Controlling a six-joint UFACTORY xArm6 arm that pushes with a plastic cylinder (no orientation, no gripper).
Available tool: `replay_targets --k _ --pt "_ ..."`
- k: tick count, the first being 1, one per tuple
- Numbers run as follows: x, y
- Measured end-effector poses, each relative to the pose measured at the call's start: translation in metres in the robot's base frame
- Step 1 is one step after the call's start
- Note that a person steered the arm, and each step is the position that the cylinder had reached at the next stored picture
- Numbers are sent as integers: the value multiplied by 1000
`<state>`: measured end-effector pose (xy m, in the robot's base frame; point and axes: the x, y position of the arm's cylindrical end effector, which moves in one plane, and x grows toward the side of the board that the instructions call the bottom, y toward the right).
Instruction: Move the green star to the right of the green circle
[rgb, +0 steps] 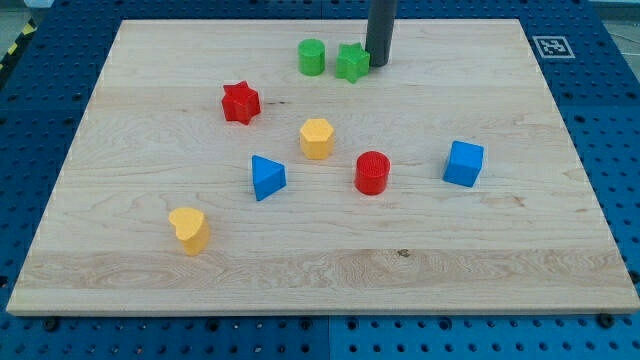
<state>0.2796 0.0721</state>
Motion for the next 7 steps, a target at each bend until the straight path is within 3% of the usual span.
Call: replay_targets --k 3,7 --pt "-13 -10" --pt "11 -18"
